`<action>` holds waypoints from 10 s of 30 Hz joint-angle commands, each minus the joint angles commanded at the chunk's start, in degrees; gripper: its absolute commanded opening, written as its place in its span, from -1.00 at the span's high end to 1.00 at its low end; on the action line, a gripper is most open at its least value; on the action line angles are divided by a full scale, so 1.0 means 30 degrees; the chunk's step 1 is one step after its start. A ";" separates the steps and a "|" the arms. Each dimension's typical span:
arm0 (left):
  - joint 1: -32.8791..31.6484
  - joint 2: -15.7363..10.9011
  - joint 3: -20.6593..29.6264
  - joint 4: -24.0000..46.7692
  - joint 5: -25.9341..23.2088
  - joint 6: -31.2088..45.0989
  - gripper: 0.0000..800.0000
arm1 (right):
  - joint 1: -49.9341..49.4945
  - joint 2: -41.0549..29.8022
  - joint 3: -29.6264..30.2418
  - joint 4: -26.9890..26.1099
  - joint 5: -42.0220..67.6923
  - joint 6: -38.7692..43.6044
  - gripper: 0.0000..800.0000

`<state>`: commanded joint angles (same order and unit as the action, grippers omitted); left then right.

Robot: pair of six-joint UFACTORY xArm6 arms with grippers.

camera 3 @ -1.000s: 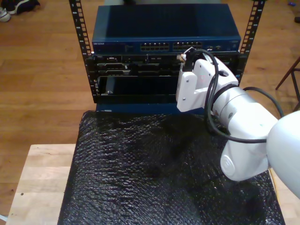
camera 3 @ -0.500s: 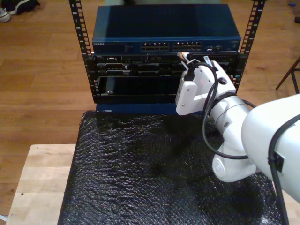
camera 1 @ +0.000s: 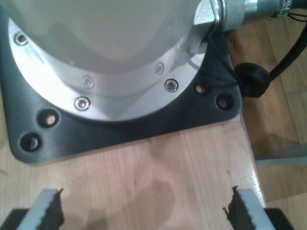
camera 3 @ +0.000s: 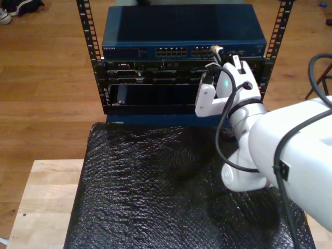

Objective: Grab the cable and plug it in

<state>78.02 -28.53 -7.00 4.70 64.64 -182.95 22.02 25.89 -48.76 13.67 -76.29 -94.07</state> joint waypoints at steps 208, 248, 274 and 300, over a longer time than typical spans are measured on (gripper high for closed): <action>0.0000 0.0000 0.0000 0.0000 0.0000 0.0000 -1.00 | 0.0147 0.7092 -0.7443 0.3194 -0.1231 -0.0967 1.00; 0.0000 0.0000 0.0000 0.0000 -0.0029 0.0000 -1.00 | 0.0498 0.5304 -0.5685 0.2520 0.0029 -0.0996 0.29; 0.0000 0.0000 0.0000 0.0000 -0.0029 0.0000 -1.00 | -0.1172 -0.6447 0.1612 0.2374 1.2454 -0.1026 -0.49; 0.0000 0.0000 0.0000 0.0000 -0.0029 0.0000 -1.00 | -1.1663 -1.4212 0.2725 -0.3634 3.0681 -0.6740 -0.99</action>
<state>78.02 -28.53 -7.00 4.70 64.55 -182.95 -12.97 -16.75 -40.58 2.77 15.76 -114.29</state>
